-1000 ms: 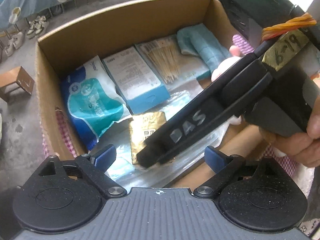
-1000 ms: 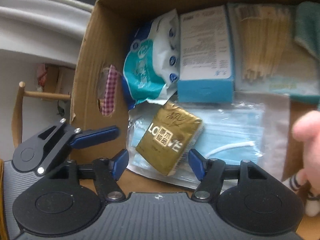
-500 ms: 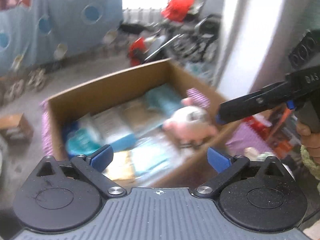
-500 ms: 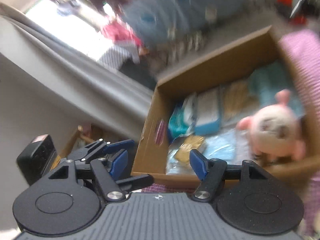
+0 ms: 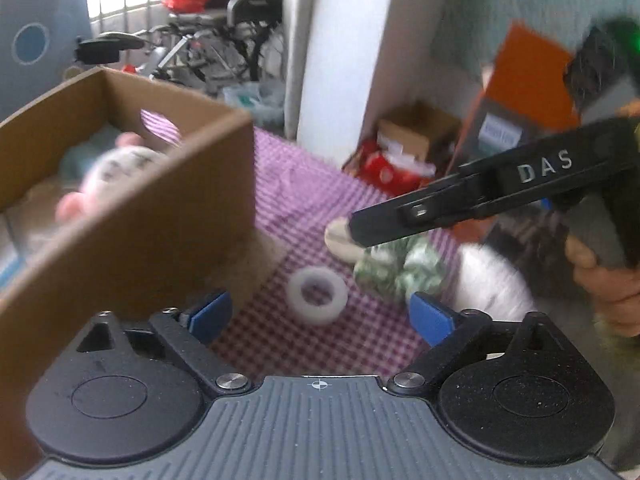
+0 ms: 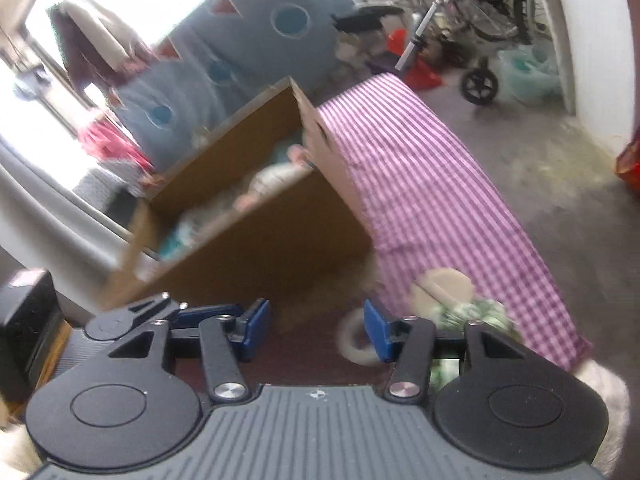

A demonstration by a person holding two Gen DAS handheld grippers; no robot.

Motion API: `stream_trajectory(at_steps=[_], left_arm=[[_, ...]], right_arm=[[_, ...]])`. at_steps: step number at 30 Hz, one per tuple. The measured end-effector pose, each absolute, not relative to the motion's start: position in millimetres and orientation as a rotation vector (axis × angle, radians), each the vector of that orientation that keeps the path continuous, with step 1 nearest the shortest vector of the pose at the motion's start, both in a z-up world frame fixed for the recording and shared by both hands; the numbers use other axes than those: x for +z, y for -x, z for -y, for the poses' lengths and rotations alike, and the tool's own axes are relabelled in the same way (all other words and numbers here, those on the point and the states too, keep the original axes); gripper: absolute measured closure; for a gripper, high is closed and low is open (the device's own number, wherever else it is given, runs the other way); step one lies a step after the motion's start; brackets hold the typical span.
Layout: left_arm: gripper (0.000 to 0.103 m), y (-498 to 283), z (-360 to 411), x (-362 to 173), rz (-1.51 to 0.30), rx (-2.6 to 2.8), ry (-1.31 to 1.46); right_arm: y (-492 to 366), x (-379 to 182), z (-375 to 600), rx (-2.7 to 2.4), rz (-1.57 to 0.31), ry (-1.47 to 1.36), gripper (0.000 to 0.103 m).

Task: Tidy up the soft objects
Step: 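Move the right gripper down to the white foam ring and close on it, then lift the white foam ring with the right gripper over the box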

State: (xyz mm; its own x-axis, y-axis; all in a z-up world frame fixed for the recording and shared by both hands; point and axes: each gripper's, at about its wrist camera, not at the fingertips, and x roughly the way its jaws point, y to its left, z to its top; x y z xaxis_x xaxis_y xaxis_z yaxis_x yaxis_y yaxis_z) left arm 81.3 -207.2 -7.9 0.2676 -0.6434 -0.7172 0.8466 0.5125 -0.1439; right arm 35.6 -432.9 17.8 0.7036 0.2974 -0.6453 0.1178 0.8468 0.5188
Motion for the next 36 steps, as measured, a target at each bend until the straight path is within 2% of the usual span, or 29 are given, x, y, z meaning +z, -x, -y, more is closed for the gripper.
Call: stream_trajectory(at_steps=[1, 2, 7, 10, 15, 18, 19, 21, 28, 36], left_arm=[[0.019, -80.0, 217.0, -18.9, -0.809, -1.025, -0.322], [0.022, -76.5, 224.0, -27.6, -0.811, -1.017, -0.352], [0.026, -77.5, 246.1, -59.1, -0.81, -0.981, -0.445], [0.031, -80.6, 251.5, -64.7, -0.794, -0.963, -0.479], [0.033, -81.6, 253.1, -69.8, -0.786, -0.966, -0.499], [0.045, -83.0, 251.7, -69.0, -0.78, -0.973, -0.483], [0.054, -84.0, 252.9, -70.0, -0.779, -0.975, -0.475], [0.054, -86.2, 254.6, -71.2, -0.779, -0.983, -0.456], [0.054, -84.5, 241.3, -55.1, -0.768, -0.978, -0.384], [0.054, -54.6, 193.2, 33.0, -0.506, -0.905, -0.375]], right_arm=[[-39.4, 10.5, 431.8, 0.099, -0.808, -0.548, 0.06], [-47.0, 4.6, 429.7, 0.092, -0.825, -0.522, 0.062], [-61.4, -20.0, 428.3, 0.119, -0.889, -0.432, 0.075], [-68.7, -32.2, 421.0, 0.115, -0.939, -0.37, 0.079], [-77.7, -43.3, 416.6, 0.115, -0.973, -0.293, 0.08], [-80.1, -44.0, 413.9, 0.126, -0.97, -0.266, 0.081], [-81.5, -44.4, 413.9, 0.124, -0.969, -0.266, 0.085], [-80.8, -43.5, 412.6, 0.126, -0.971, -0.271, 0.087], [-64.9, -10.5, 394.9, 0.12, -0.914, -0.251, 0.088], [-47.2, 91.1, 353.0, 0.194, -0.697, -0.182, 0.087]])
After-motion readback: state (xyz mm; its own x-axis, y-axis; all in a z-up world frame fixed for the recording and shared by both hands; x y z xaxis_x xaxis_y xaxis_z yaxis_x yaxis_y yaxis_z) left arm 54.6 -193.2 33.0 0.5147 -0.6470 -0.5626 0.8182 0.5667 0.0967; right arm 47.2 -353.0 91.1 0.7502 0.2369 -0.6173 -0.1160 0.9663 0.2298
